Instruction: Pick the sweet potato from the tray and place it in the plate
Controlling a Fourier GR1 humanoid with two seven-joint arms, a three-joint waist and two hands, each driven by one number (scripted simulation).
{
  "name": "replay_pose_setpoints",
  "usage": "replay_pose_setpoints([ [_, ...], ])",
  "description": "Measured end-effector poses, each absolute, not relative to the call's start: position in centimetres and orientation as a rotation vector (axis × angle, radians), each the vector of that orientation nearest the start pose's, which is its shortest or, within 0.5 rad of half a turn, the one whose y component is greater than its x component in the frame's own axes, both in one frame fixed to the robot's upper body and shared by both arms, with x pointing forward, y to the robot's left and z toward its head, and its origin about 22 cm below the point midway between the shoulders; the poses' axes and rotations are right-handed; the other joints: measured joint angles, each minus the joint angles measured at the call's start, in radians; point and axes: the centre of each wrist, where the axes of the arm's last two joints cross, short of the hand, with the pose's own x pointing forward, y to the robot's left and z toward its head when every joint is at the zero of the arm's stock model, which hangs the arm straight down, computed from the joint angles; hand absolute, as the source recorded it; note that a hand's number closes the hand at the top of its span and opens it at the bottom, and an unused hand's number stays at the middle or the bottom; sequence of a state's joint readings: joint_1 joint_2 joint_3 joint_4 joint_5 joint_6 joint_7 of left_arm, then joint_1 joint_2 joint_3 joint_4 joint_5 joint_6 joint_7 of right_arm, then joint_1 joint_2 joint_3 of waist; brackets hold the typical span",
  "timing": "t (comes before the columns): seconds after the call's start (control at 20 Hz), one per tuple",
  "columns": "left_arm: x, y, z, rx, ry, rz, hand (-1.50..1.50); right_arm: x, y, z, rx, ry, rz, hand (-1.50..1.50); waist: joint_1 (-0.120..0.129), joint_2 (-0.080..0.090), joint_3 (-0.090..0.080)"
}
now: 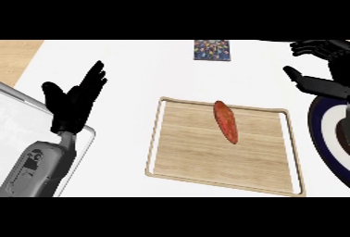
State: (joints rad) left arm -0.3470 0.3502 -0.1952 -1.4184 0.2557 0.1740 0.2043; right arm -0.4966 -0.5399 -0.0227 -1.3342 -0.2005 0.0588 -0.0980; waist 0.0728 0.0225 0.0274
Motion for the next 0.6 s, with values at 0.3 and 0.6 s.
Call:
replay_pose_setpoints([
  [0.3,31.6,23.9,6.1,0.032,-1.468,-0.14,0.0,35.9,-32.2,11.2,-0.112,-1.94,0.3,-1.5,-0.006,-0.015,0.0],
  [0.6,31.5,24.0,5.9,0.018,-1.452,-0.138,0.0,36.7,-33.6,12.1,-0.131,-1.86,0.55,-1.5,-0.012,-0.023,-0.002],
])
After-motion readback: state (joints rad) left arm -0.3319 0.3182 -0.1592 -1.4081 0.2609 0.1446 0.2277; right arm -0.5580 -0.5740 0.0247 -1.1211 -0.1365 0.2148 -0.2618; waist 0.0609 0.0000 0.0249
